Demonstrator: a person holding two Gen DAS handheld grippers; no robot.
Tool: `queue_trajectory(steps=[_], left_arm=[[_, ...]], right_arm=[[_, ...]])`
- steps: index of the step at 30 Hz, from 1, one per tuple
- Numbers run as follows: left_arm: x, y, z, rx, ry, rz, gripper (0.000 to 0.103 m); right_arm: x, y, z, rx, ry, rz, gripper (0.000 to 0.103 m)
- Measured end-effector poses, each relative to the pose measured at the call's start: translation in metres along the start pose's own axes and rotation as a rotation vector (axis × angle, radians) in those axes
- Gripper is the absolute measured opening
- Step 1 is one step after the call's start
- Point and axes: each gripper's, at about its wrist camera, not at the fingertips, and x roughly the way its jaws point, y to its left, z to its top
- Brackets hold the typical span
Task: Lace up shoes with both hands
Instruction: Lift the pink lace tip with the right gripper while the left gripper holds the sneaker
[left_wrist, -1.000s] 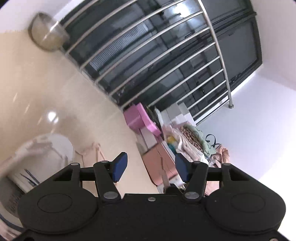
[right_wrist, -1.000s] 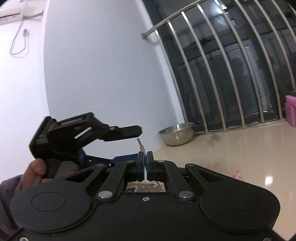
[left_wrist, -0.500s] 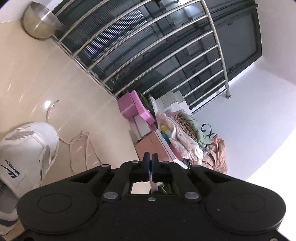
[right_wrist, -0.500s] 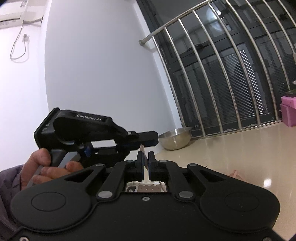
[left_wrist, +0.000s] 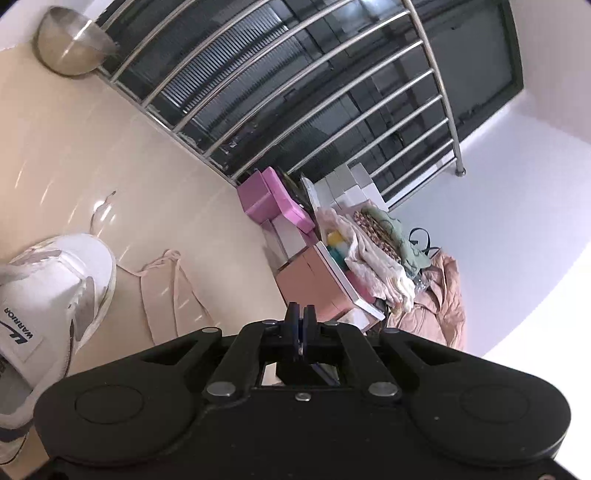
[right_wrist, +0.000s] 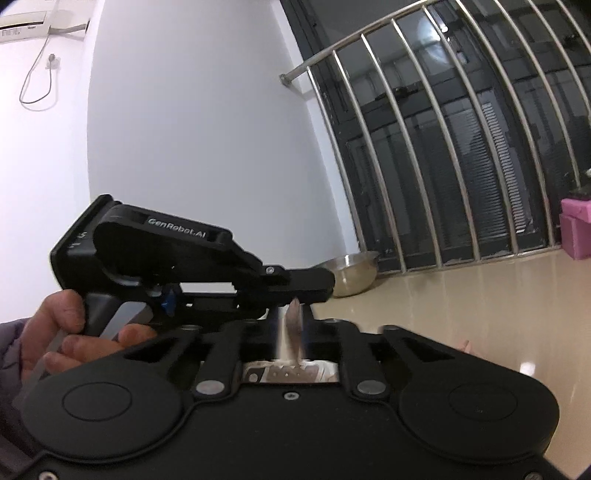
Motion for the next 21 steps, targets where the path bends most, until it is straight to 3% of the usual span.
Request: queue_trajectory(steps=[16, 18, 19, 21], left_arm=[[-0.006, 0.006, 0.001, -0.043, -0.012, 0.014, 0.002], [-0.014, 0.002, 0.010, 0.030, -0.023, 0.058, 0.005], [-0.020, -0.002, 0.017, 0.091, -0.026, 0.095, 0.009], [-0.030, -0.003, 0.030, 0.235, -0.014, 0.259, 0.050]], right_arm=[[-0.001, 0.010, -0.011, -0.029, -0.058, -0.042, 0.003], [0.000, 0.008, -0.011, 0.006, -0.033, -0.057, 0.003], [0.001, 0.006, -0.011, 0.023, -0.020, -0.064, 0.003], [0.000, 0.002, -0.012, 0.057, -0.003, -0.097, 0.002]])
